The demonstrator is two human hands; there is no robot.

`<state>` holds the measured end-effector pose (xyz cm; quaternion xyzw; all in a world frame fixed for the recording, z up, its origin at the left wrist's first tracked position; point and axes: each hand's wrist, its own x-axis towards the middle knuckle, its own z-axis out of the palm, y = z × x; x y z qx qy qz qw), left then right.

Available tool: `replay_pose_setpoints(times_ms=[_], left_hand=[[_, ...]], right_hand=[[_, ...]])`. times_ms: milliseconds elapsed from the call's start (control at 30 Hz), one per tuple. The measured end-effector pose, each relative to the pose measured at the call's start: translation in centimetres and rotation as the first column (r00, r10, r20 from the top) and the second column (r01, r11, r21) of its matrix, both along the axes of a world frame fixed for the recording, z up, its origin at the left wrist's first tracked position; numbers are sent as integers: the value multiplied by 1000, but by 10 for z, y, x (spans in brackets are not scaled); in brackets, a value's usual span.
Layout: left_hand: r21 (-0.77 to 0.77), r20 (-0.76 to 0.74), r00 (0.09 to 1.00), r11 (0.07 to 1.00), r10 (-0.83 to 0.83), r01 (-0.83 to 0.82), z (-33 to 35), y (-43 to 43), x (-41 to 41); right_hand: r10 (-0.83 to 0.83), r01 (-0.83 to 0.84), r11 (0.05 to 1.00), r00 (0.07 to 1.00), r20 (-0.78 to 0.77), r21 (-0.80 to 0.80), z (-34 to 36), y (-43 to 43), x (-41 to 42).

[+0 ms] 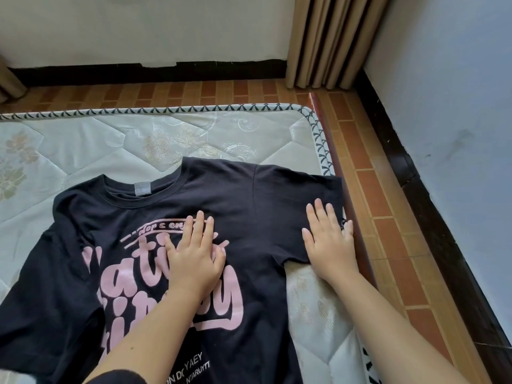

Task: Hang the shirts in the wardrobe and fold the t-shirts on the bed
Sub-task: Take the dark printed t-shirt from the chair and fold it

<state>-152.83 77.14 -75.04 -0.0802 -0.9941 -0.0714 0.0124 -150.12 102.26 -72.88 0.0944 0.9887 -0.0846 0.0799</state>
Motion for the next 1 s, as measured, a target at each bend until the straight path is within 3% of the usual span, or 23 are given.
replay_pose_setpoints(times_ms=[133,200,367,467,533,600,800,1000], left_hand=[[-200,-12,999,979,-43,40,5,10,-1],[-221,-36,998,974,-56,46,13,25,0],[32,-14,971,970,-240,241,20,83,20],[117,-26,968,961,-249,251,4,86,28],[144,-47,975,964,-217,221,-2,82,28],[132,-58,977,968,-205,212,-1,85,27],[170,-96,976,963,-194,208,-5,85,27],[188,-98,977,961,-188,204,-8,85,28]], right_hand=[[1,10,998,985,173,-62,8,4,-6],[18,9,990,983,184,-142,14,8,-7],[-61,105,854,993,103,-510,27,19,-7],[-312,219,729,950,-30,-648,33,24,1],[-448,311,745,889,-97,-589,36,23,8],[-505,410,738,862,-36,-536,37,19,9],[-492,536,813,842,222,-228,44,0,-5],[-544,580,809,799,256,-94,39,-10,-6]])
